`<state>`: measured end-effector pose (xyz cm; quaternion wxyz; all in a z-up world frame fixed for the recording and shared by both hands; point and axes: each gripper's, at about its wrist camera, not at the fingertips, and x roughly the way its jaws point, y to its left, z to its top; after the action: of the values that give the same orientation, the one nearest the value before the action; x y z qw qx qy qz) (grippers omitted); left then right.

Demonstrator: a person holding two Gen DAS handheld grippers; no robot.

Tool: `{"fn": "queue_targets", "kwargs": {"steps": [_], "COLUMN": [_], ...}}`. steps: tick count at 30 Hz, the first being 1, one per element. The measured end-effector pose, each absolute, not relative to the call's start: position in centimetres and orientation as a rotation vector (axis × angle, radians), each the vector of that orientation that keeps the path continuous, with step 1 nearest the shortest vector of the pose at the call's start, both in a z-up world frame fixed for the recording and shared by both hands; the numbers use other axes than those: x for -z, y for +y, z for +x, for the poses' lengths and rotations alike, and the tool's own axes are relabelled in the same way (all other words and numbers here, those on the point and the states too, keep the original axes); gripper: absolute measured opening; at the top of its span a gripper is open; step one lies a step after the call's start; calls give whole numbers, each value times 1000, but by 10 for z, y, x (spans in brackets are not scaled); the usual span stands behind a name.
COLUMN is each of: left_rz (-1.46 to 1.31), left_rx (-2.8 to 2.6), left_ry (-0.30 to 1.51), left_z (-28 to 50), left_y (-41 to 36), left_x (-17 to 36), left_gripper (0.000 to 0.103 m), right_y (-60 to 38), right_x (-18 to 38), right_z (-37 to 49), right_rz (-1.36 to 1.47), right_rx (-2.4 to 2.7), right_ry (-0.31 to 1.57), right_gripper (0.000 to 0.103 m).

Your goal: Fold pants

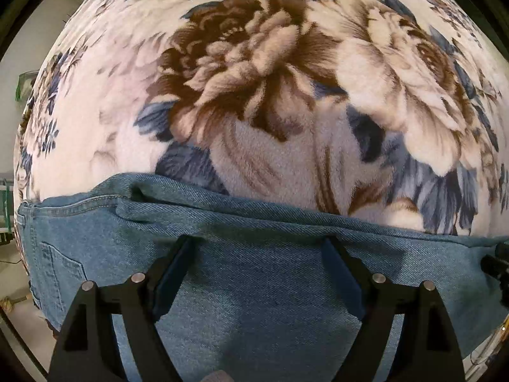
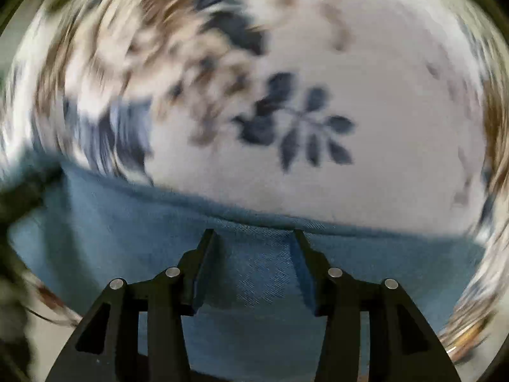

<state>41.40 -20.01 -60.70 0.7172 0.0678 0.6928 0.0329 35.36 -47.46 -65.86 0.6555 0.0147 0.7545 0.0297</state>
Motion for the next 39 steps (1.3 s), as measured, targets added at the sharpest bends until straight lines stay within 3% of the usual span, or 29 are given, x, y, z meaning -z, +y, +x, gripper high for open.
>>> {"fn": "queue_targets", "kwargs": {"steps": [1,2,5,8,12,13,14,16,21,22,23,29,36,37,39], "left_rz": [149,146,136,126,123,124,124,117,123,123,123,119,118,120,125], "left_rx": [-73,-72,-72,-70,-67,-66,-66,-71,-90,-90,-90,-82,-76,-64,-17], "left_ry": [1532,1532,1532,1533,1530,1529,1528,1528,1527,1526,1525,1523,1511,1501,1482], "left_z": [415,414,408,408,409,408,408,408,407,408,408,407,402,399,390], "left_y": [-204,-203,-198,-195,-194,-195,-195,-195,-197,-197,-197,-198,-201,-205,-221], "left_x": [606,605,603,602,603,601,601,602,602,603,604,604,588,580,564], "left_gripper": [84,84,84,84,84,84,84,84,84,84,84,84,84,84,84], "right_y": [-472,-473,-489,-512,-523,-518,-511,-495,-452,-449,-444,-447,-537,-547,-576], "right_x": [658,657,644,629,623,622,621,626,659,658,655,625,609,603,597], "right_z": [350,345,333,327,328,329,331,336,349,347,346,341,319,307,291], "right_rz": [-8,-11,93,187,417,411,383,296,41,20,-18,-14,597,636,666], "right_rx": [-44,-27,55,120,-89,-142,-180,-217,-215,-186,-149,10,38,61,170], "right_ry": [1706,1697,1621,1546,1579,1594,1606,1635,1726,1705,1677,1527,1516,1493,1444], "right_gripper": [10,2,0,0,2,7,25,49,48,33,1,0,3,8,30]}}
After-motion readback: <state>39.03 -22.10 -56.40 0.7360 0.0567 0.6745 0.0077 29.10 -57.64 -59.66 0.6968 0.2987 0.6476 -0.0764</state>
